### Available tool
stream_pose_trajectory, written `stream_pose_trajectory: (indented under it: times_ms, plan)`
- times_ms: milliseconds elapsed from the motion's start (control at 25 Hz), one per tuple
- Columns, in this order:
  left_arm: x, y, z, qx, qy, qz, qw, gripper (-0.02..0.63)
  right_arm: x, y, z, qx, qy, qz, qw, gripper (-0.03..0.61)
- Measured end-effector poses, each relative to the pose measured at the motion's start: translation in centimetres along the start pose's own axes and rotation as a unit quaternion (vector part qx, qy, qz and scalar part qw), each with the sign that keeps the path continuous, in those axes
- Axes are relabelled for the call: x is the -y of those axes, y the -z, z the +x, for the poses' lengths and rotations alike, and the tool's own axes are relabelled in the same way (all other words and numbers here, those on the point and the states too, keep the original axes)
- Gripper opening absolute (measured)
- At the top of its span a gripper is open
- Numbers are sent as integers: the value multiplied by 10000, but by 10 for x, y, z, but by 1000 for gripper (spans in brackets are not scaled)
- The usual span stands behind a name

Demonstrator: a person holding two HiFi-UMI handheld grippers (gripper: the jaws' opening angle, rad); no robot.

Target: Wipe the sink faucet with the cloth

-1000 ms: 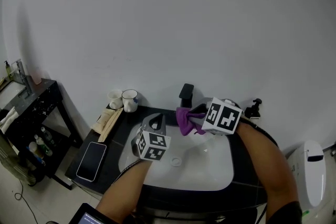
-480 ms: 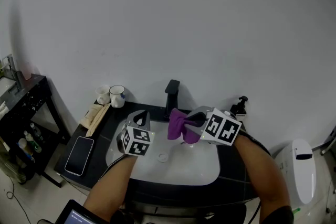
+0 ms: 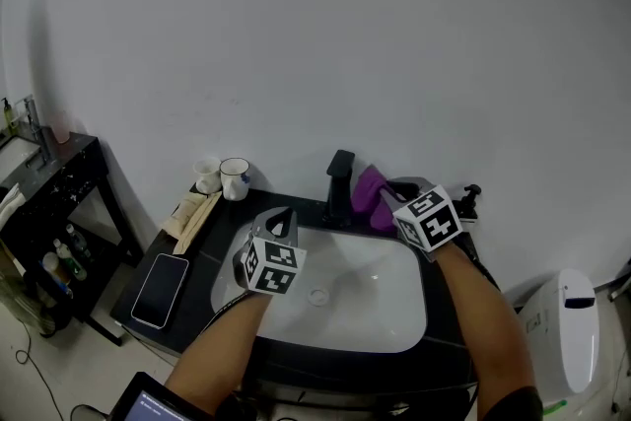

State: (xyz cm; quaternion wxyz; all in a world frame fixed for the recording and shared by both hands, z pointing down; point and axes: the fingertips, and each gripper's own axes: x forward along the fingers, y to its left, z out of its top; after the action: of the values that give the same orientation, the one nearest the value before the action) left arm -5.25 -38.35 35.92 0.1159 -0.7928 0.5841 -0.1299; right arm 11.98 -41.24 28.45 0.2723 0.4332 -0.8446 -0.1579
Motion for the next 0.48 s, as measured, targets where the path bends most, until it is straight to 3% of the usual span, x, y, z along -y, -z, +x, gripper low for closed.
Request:
stream_pose_trajectory:
  times_ms: [120,240,360,480]
  plan:
    - [3,1,3,3,78,6,10000,17,23,-21,1,702,662,644,9932,37]
    - [5,1,7,18,111,4,9999,17,29,-36,8,1149,1087,736,9847,37]
    - [4,-1,8,48,117,51,9999,17,26,-41,24,1254,1194,859,9811,37]
    - [8,-2,9,94,148,51,9998,17,17,-36,41,1283,940,1275,9790,37]
